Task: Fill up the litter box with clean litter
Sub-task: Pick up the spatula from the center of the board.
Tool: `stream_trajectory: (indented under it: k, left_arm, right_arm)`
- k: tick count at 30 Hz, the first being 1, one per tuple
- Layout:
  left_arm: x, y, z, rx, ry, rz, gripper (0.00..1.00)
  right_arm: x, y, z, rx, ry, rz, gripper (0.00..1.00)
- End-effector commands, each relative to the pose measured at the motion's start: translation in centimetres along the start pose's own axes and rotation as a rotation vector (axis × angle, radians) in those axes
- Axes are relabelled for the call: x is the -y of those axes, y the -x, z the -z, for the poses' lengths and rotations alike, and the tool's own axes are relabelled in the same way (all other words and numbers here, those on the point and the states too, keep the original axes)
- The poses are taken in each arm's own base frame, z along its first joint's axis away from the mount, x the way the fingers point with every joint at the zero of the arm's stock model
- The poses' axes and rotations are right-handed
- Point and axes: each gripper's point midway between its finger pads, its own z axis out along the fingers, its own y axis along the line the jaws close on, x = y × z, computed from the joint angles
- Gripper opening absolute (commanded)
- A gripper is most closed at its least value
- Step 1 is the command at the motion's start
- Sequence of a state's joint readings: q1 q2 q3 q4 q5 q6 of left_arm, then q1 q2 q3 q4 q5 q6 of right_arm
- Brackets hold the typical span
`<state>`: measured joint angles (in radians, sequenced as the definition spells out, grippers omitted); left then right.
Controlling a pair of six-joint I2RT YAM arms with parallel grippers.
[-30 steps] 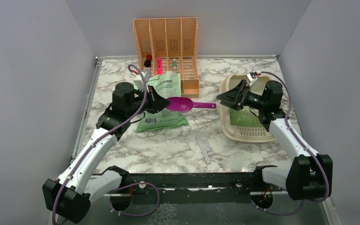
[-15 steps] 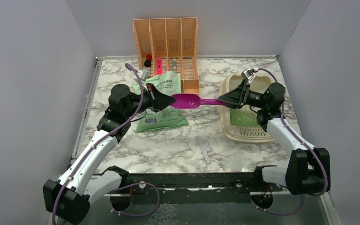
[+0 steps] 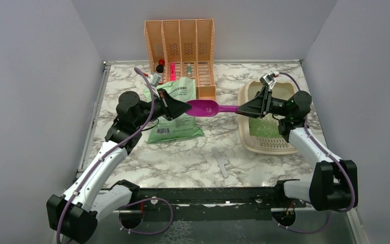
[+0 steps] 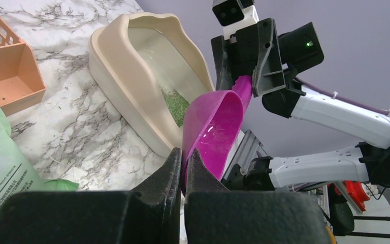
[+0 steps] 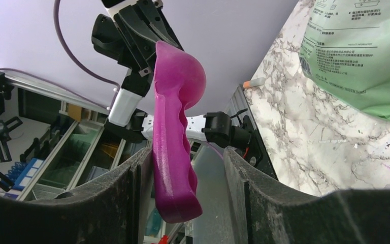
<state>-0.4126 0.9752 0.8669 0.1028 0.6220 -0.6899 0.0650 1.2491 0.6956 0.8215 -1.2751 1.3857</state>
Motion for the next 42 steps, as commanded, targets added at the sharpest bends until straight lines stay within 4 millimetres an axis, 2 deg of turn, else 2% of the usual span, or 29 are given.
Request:
stream_trajectory:
  k: [1, 6, 12, 16, 19, 22, 31, 34, 42]
  left_arm:
    - [1.1, 0.9, 0.1, 0.032, -0.046, -0.021, 0.00]
    - [0.9, 0.9, 0.2, 0.037, -0.037, -0.013, 0.00]
    - [0.5, 1.2, 0.3, 0.073, -0.012, -0.010, 0.00]
    - [0.6, 1.3, 0.3, 0.072, -0.015, -0.009, 0.00]
    - [0.4, 1.2, 0.2, 0.070, -0.013, -0.006, 0.00]
    - [0.4, 1.1, 0.2, 0.071, -0.014, -0.004, 0.00]
    - [0.4, 0.8, 0.2, 0.063, -0.023, 0.005, 0.00]
    - [0.5, 0.7, 0.1, 0.059, -0.030, 0.004, 0.00]
    - [0.7, 0.6, 0.2, 0.051, -0.040, 0.001, 0.00]
  right_arm:
    - [-1.7, 0.2, -0.6, -0.041, 0.048, 0.064, 0.53]
    - [-2.4, 0.5, -1.6, -0.053, 0.088, 0.057, 0.45]
    - [-2.2, 0.1, -2.2, -0.062, 0.093, 0.029, 0.42]
    - [-2.0, -0.2, -2.5, -0.067, 0.089, 0.029, 0.45]
    - [-2.1, -0.3, -2.5, -0.073, 0.089, 0.034, 0.39]
    - [-2.1, -0.4, -2.7, -0.080, 0.090, 0.038, 0.42]
    - [-1.9, 0.0, -2.9, -0.048, 0.073, 0.032, 0.38]
    - [-2.0, 0.1, -2.9, -0.041, 0.073, 0.036, 0.47]
    - [-2.0, 0.1, -2.9, -0.051, 0.075, 0.042, 0.43]
